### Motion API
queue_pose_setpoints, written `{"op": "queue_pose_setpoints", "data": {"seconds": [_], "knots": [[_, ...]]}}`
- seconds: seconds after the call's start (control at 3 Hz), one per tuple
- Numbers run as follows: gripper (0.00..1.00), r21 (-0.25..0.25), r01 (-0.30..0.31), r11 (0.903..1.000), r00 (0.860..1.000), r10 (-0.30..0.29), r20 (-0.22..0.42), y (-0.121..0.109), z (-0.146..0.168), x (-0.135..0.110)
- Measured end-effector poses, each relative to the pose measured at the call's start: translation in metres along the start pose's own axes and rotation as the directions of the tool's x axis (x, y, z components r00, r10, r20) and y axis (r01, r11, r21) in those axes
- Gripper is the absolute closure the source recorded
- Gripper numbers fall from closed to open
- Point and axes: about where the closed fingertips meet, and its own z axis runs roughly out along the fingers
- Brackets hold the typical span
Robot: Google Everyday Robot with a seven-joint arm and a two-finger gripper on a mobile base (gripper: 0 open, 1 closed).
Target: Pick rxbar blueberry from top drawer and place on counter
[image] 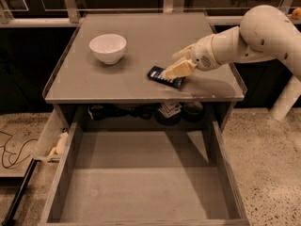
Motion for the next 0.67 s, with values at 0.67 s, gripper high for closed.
{"op": "queue_pose_setpoints", "data": {"seconds": [0.67], "knots": [[0.0,0.0,0.0,1.0,1.0,0.0,0.0,0.0,0.0,0.0]]}}
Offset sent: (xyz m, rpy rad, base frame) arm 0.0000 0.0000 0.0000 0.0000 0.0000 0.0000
